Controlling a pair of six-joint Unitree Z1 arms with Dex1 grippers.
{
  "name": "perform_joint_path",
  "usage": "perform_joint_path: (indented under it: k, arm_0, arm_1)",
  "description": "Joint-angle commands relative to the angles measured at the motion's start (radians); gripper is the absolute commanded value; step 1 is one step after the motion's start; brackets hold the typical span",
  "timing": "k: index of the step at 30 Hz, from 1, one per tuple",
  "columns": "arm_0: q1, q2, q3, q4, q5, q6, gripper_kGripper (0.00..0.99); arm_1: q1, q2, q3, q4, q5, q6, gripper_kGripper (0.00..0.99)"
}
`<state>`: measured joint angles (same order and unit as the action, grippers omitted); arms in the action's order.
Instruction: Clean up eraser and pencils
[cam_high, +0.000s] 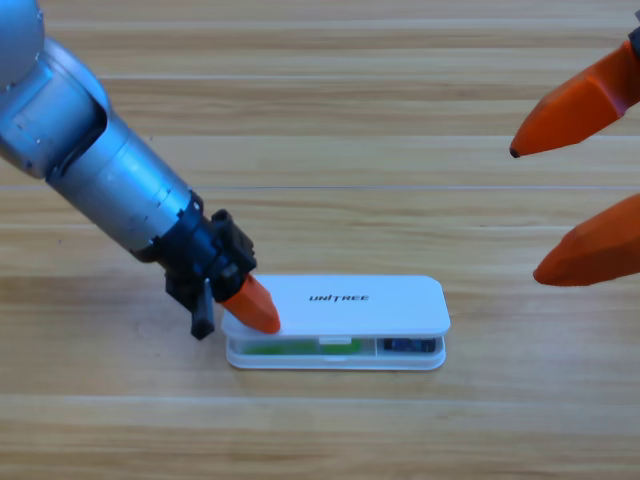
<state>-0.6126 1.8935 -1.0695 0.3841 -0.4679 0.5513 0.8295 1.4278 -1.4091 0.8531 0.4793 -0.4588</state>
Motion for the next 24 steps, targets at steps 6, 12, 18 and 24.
perform_joint_path:
  k: [6, 12, 18, 24]
  arm_0:
    - [-0.024, 0.016, 0.033, -0.053, 0.018, -0.01, 0.0]
    - [-0.024, 0.059, -0.001, -0.048, 0.031, -0.013, 0.0]
    - [-0.024, 0.104, -0.015, -0.037, 0.045, -0.008, 0.0]
    - [-0.032, 0.127, -0.021, -0.044, 0.045, 0.001, 0.0]
  arm_1:
    - [-0.007, 0.046, 0.036, -0.043, 0.016, 0.012, 0.976]
    - [-0.007, 0.049, 0.036, -0.043, 0.016, 0.014, 0.976]
    - [-0.007, 0.051, 0.036, -0.043, 0.016, 0.014, 0.976]
    - [-0.007, 0.052, 0.036, -0.043, 0.016, 0.014, 0.976]
